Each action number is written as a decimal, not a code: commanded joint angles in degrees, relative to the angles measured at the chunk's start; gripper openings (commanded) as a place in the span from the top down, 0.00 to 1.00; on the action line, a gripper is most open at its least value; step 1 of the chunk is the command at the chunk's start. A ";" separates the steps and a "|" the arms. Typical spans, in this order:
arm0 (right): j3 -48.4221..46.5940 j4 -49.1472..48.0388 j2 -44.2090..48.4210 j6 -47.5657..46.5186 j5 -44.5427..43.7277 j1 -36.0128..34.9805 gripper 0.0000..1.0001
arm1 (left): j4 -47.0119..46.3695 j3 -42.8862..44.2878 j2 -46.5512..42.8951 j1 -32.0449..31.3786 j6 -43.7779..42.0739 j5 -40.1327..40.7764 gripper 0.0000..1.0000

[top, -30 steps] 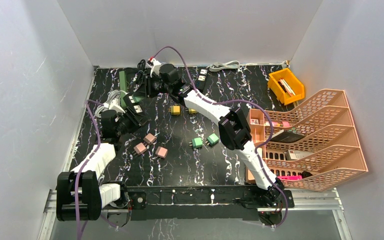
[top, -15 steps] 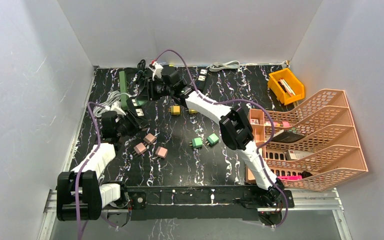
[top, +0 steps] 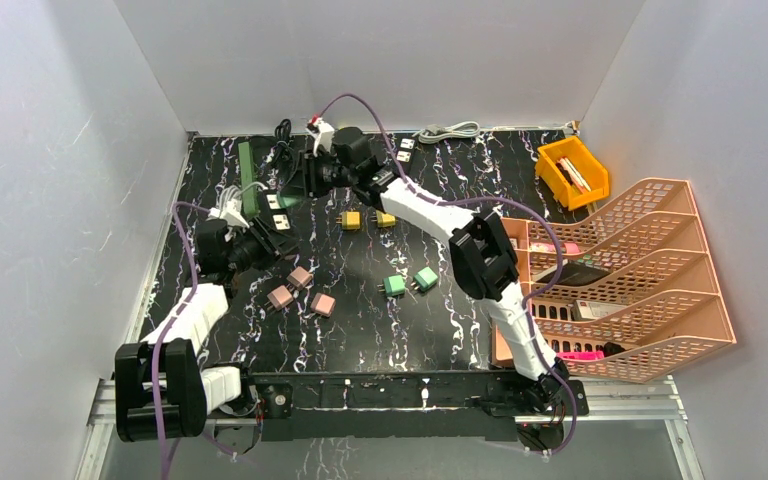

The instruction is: Pull the plug off the socket

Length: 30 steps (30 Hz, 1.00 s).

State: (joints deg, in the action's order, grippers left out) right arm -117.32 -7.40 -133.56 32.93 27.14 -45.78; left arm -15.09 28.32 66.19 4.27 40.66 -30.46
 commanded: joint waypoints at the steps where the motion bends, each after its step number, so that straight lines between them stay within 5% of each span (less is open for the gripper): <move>1: -11.14 18.84 6.60 -25.83 -24.42 -9.20 1.00 | 2.02 2.26 0.07 4.34 4.12 10.86 1.00; 3: -8.82 17.38 8.23 -33.46 -36.30 -14.25 1.00 | 1.88 2.29 0.44 4.34 4.16 10.86 1.00; 5: -7.74 17.34 8.84 -31.11 -31.87 -13.14 1.00 | 1.87 2.51 0.88 4.43 4.24 10.90 1.00; 9: 1.10 2.12 9.65 -4.30 7.78 -1.00 1.00 | 2.72 3.47 1.08 4.73 3.98 10.97 1.00; 11: 5.88 -7.85 9.89 6.33 16.44 2.55 1.00 | 3.63 3.97 0.90 5.02 3.69 11.12 1.00; 16: 20.91 -2.60 20.34 -3.45 10.14 5.41 1.00 | 3.86 4.80 2.42 7.00 3.99 7.71 1.00; 27: 59.75 -8.50 39.19 -1.78 13.43 19.78 1.00 | 7.42 9.81 14.05 10.73 5.09 -5.13 0.99; 30: 63.14 -7.94 40.05 -2.89 11.86 20.09 1.00 | 9.61 10.69 14.87 11.00 3.02 -5.68 0.78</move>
State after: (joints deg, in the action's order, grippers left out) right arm -57.21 -10.76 -95.79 30.30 38.24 -26.76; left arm -8.40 36.05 80.77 14.52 44.84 -31.99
